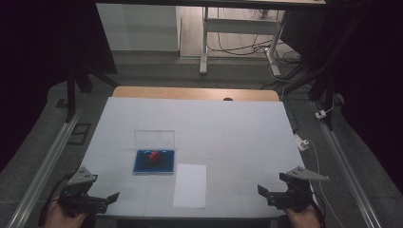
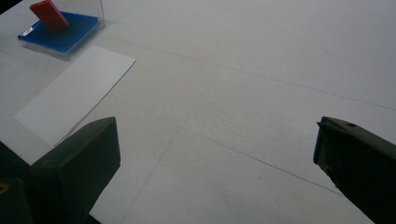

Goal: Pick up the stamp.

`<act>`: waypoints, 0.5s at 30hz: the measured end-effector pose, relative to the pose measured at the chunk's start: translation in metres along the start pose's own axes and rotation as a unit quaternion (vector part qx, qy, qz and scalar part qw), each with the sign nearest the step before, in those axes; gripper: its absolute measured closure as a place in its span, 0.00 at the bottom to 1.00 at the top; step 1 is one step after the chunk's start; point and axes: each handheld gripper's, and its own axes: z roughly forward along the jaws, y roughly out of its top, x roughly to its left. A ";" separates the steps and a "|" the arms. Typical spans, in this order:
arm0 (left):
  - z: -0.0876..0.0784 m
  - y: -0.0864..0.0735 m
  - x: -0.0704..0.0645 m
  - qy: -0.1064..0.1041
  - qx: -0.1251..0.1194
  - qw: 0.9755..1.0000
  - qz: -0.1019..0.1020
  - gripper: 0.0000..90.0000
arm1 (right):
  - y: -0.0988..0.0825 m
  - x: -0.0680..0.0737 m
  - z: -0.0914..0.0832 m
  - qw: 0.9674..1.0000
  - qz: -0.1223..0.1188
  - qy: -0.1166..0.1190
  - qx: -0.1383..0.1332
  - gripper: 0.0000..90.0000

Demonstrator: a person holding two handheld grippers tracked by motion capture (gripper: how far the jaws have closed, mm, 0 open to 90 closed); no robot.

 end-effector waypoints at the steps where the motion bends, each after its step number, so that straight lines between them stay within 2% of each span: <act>1: 0.000 0.000 0.000 -0.004 0.002 1.000 -0.003 0.01 | 0.000 0.000 0.000 1.000 -0.003 0.002 0.003 0.01; 7: -0.002 -0.001 0.000 -0.011 -0.002 1.000 -0.008 0.00 | 0.000 0.002 -0.001 1.000 -0.014 0.000 0.008 0.00; 10: -0.001 -0.001 -0.001 -0.008 0.001 1.000 -0.004 0.00 | -0.001 0.004 -0.001 1.000 -0.018 0.011 0.012 0.00; 15: -0.001 -0.002 -0.002 -0.001 0.001 1.000 -0.001 0.01 | -0.001 0.007 -0.001 1.000 -0.025 0.001 0.010 0.00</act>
